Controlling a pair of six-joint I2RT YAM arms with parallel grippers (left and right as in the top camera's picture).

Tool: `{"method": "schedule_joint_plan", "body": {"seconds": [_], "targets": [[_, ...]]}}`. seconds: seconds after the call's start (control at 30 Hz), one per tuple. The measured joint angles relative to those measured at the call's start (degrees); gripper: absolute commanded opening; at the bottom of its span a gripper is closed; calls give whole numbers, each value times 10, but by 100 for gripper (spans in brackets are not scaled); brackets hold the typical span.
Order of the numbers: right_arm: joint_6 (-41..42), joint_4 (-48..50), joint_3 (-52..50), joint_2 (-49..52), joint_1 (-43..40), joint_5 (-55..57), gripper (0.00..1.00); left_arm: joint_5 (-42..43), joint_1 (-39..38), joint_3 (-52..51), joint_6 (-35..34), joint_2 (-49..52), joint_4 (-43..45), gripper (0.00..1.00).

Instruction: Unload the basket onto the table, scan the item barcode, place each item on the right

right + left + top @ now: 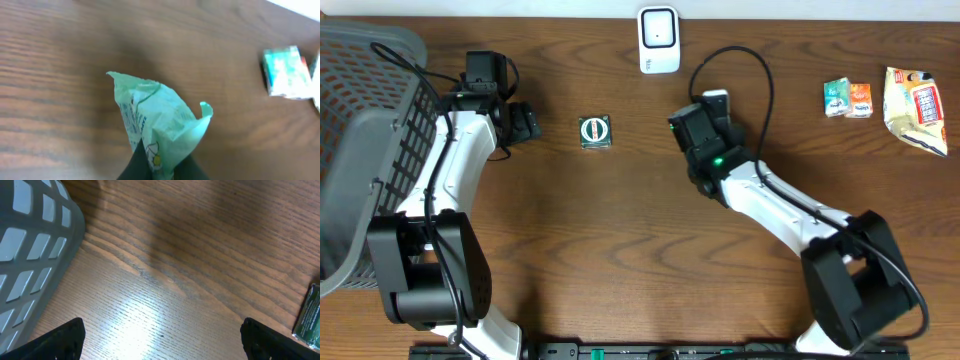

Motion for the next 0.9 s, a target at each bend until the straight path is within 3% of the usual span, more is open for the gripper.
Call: {"method": "schedule_joint_plan", "body": {"seconds": [0.2, 0.33, 0.4, 0.57, 0.67, 0.77, 0.9], "targets": [[-112, 44, 0, 59, 14, 42, 1, 0, 0, 0, 0, 0, 1, 98], [-142, 45, 0, 70, 17, 83, 2, 0, 0, 0, 0, 0, 0, 98], [-149, 44, 0, 80, 17, 96, 6, 0, 0, 0, 0, 0, 0, 97], [-155, 30, 0, 101, 31, 63, 11, 0, 0, 0, 0, 0, 0, 98], [-148, 30, 0, 102, 54, 38, 36, 0, 0, 0, 0, 0, 0, 98], [-132, 20, 0, 102, 84, 21, 44, 0, 0, 0, 0, 0, 0, 98], [-93, -20, 10, 101, 119, 10, 44, 0, 0, 0, 0, 0, 0, 98]]}}
